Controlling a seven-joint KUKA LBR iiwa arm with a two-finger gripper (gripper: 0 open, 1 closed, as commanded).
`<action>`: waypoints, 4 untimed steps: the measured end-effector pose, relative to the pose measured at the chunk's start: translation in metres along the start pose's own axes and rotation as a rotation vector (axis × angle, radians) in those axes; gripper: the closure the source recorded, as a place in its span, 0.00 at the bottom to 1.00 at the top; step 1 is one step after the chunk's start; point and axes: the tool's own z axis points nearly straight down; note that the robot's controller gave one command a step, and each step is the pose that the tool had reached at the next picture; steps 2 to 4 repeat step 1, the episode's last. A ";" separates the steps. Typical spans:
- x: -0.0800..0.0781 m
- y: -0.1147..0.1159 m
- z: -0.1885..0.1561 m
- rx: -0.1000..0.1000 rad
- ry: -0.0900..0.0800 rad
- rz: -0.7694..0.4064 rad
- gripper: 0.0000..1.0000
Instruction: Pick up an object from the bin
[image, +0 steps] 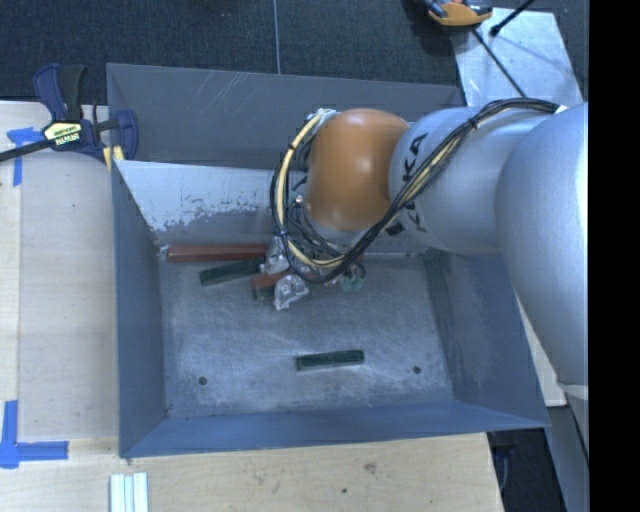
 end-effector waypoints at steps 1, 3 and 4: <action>0.005 0.029 -0.202 0.009 0.008 -0.009 1.00; 0.005 0.029 -0.202 0.009 0.008 -0.009 1.00; 0.005 0.029 -0.202 0.009 0.008 -0.009 1.00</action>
Offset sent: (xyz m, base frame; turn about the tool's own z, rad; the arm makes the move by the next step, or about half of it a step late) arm 0.0000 0.0000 0.0000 0.0000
